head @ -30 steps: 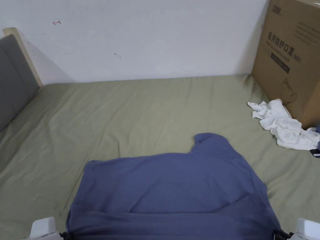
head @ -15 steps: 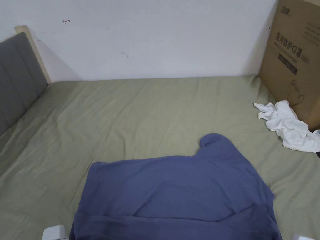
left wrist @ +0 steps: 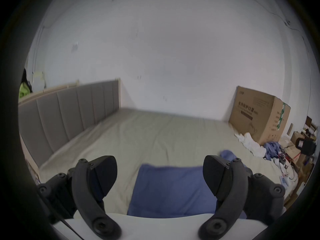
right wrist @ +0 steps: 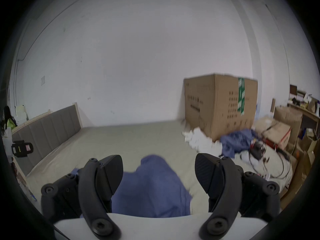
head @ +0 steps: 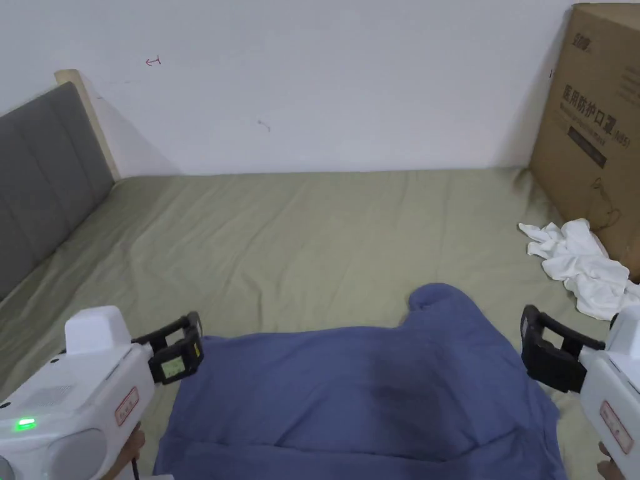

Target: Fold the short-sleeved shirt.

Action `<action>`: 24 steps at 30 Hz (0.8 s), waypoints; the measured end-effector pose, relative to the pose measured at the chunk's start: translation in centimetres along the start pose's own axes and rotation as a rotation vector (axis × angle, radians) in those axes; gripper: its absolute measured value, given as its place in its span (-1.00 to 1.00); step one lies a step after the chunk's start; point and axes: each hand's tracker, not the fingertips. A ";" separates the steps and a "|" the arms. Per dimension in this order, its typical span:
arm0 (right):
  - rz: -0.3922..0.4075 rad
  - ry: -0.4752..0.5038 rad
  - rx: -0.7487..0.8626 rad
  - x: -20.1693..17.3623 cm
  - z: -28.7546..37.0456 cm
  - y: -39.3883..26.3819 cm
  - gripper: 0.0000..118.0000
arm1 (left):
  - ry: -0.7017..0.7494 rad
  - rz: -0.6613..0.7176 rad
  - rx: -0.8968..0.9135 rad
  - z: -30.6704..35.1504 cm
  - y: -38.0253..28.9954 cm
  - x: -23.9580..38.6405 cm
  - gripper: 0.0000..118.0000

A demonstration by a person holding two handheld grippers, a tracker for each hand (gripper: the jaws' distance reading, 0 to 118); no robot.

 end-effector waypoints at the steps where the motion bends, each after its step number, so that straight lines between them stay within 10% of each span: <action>1: 0.008 -0.005 0.035 -0.3 -0.2 0.3 0.47 | 0.010 -0.015 0.033 -0.4 0.0 0.0 0.70; 3: 0.049 -0.010 0.069 -1.0 -0.8 0.5 0.33 | -0.005 -0.009 0.078 -0.6 0.4 0.8 0.32; 6: 0.069 -0.016 0.085 -1.5 -2.2 0.6 -0.67 | -0.033 0.011 0.078 -2.2 0.4 1.3 -0.99; 7: 0.072 -0.019 0.083 -1.9 -2.9 0.7 -1.00 | -0.028 0.038 0.068 -3.0 0.3 1.3 -1.00; 21: 0.108 -0.011 -0.015 -1.9 -11.0 0.0 -1.00 | -0.067 0.007 -0.357 -23.8 -2.4 -2.3 -1.00; 24: 0.110 -0.024 -0.048 -2.3 -12.3 -0.4 -1.00 | -0.040 -0.021 -0.471 -28.2 -4.6 -3.3 -0.09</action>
